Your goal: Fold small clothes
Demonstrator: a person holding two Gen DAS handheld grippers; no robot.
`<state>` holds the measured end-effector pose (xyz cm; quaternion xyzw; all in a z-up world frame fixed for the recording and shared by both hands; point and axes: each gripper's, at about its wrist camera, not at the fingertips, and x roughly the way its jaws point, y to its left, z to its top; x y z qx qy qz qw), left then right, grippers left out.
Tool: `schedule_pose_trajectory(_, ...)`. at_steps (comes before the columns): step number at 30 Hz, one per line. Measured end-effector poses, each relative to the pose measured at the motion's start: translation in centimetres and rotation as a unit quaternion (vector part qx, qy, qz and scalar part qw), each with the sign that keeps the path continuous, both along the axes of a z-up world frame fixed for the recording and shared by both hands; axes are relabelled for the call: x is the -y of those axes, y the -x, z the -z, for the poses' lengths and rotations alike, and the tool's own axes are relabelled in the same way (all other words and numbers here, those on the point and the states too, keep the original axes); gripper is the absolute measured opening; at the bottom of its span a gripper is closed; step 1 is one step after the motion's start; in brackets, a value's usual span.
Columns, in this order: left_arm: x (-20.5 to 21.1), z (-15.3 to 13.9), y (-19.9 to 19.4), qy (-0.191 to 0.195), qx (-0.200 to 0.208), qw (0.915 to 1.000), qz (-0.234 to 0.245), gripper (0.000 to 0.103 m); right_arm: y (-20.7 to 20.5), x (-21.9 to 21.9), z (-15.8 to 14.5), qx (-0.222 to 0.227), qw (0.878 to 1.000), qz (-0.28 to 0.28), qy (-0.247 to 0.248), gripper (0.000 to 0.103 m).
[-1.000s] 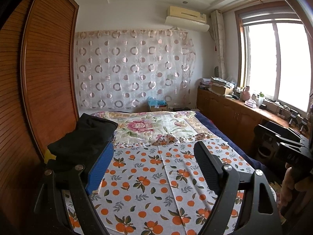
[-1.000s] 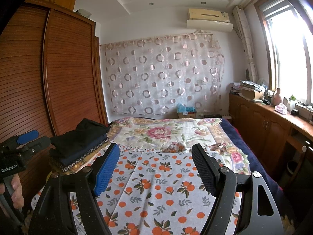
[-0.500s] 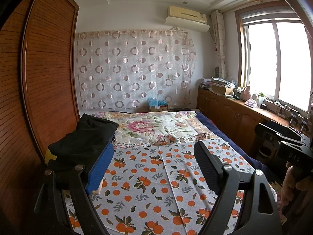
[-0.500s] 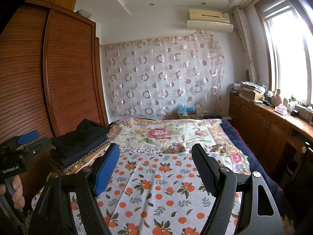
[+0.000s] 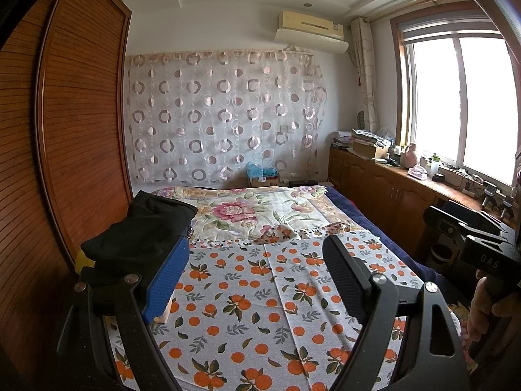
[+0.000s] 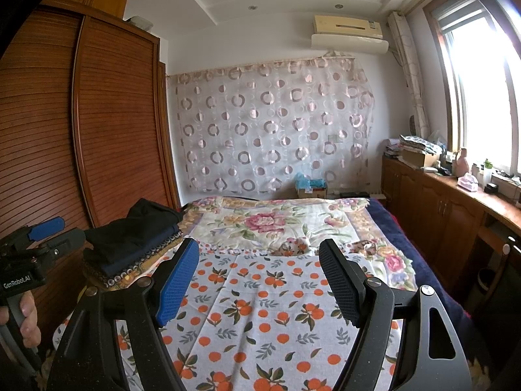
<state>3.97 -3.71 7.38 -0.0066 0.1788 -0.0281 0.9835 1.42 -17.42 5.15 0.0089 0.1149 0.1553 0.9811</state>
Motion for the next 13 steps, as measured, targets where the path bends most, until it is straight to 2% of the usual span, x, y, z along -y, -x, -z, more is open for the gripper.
schedule_pose_trajectory(13, -0.02, 0.07, 0.00, 0.000, -0.001, 1.0000, 0.000, 0.084, -0.04, 0.06, 0.07, 0.000, 1.000, 0.000, 0.000, 0.078)
